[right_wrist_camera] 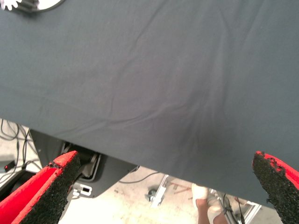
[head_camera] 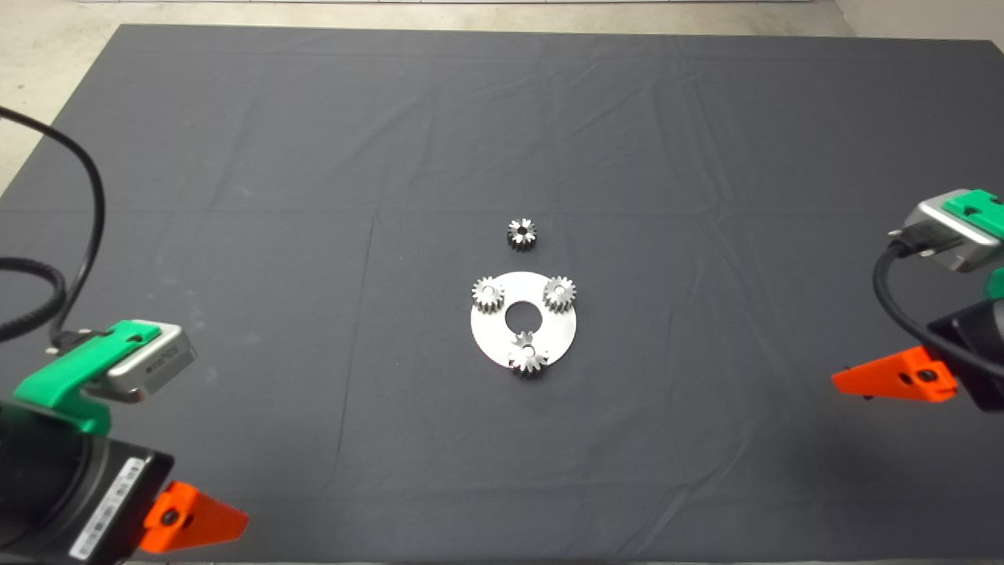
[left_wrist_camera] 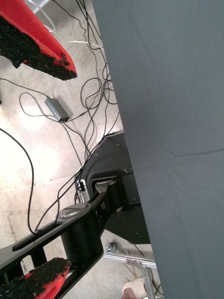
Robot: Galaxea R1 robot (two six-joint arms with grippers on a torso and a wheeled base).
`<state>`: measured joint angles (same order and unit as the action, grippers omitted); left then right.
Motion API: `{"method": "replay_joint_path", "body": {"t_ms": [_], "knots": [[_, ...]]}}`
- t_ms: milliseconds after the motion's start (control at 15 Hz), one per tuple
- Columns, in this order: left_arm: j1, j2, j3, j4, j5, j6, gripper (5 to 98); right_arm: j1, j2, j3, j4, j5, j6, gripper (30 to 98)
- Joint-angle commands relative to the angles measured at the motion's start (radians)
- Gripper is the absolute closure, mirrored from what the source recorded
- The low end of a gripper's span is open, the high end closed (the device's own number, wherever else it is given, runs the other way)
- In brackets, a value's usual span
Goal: Remove an incorrectly installed larger gear and replace it with the correct smaller gear
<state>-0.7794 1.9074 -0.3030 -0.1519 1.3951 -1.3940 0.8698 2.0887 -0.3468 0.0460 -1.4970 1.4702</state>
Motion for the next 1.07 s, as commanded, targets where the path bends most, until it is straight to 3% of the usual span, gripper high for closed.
{"method": "replay_joint_path", "body": {"t_ms": [0, 67, 200, 333, 533, 667, 800, 867, 1000], "knots": [[-0.012, 0.004, 0.015, 0.006, 0.0, 0.017, 6.0, 0.017, 0.001, 0.003, 0.026, -0.002, 0.001, 30.8], [-0.012, -0.001, 0.015, 0.014, -0.019, 0.017, 6.0, 0.017, 0.005, 0.002, 0.026, -0.001, 0.001, 30.8], [-0.011, 0.009, 0.018, 0.085, -0.075, 0.018, 6.0, 0.017, 0.005, 0.002, 0.026, 0.0, -0.001, 30.8], [0.001, 0.026, 0.019, 0.11, -0.113, 0.017, 6.0, 0.017, 0.003, 0.002, 0.026, 0.0, -0.001, 30.8], [0.032, 0.048, 0.019, 0.206, -0.163, 0.006, 6.0, 0.017, 0.003, 0.002, 0.026, 0.0, -0.002, 30.8], [0.132, 0.112, 0.012, 0.294, -0.169, -0.014, 6.0, 0.018, 0.003, 0.002, 0.026, 0.0, -0.002, 30.8], [0.201, 0.19, 0.013, 0.399, -0.168, -0.093, 6.0, 0.018, 0.0, 0.002, 0.026, -0.002, -0.002, 30.8], [0.219, 0.246, 0.015, 0.437, -0.165, -0.127, 6.0, 0.018, 0.0, 0.002, 0.026, -0.002, -0.002, 30.8], [0.219, 0.395, 0.002, 0.464, -0.153, -0.207, 6.0, 0.018, 0.0, 0.002, 0.026, -0.005, -0.002, 30.8]]}}
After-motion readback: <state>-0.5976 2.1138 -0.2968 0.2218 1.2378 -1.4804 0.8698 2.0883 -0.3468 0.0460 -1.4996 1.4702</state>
